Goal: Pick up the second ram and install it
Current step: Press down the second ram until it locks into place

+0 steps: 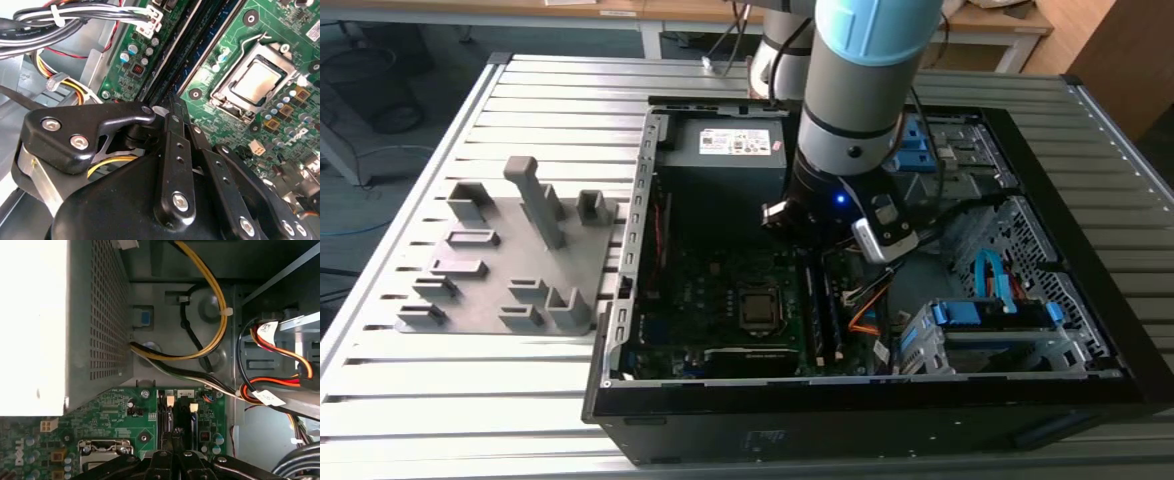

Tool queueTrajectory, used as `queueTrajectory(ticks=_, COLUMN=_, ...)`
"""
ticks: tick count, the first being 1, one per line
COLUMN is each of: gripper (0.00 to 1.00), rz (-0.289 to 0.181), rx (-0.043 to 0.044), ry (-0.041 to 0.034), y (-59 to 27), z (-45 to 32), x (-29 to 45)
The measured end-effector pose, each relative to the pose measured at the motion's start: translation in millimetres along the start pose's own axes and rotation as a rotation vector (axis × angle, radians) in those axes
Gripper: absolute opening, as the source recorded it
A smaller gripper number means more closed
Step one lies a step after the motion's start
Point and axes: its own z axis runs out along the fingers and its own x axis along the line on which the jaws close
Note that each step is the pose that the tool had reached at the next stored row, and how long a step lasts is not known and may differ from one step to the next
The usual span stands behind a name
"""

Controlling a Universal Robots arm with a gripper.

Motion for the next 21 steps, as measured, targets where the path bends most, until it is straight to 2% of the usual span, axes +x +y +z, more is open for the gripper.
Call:
queueTrajectory(ticks=6, gripper=0.10, rz=-0.001, rx=0.0000, ry=0.0000, y=0.0, z=5.3, x=0.1)
queueTrajectory(ticks=9, gripper=0.10, rz=-0.001, rx=-0.0033, ry=-0.0024, y=0.8, z=-0.5, x=-0.2)
queueTrajectory(ticks=10, gripper=0.10, rz=-0.001, rx=-0.0015, ry=-0.0019, y=0.6, z=-4.0, x=-0.2)
queueTrajectory(ticks=12, gripper=0.10, rz=-0.001, rx=-0.0007, ry=-0.0019, y=-0.5, z=-5.0, x=-0.1)
queueTrajectory(ticks=16, gripper=0.10, rz=-0.001, rx=0.0047, ry=-0.0017, y=-14.2, z=-5.5, x=-0.3)
queueTrajectory(ticks=21, gripper=0.10, rz=-0.001, rx=0.0203, ry=-0.0019, y=-30.9, z=-5.3, x=-0.7)
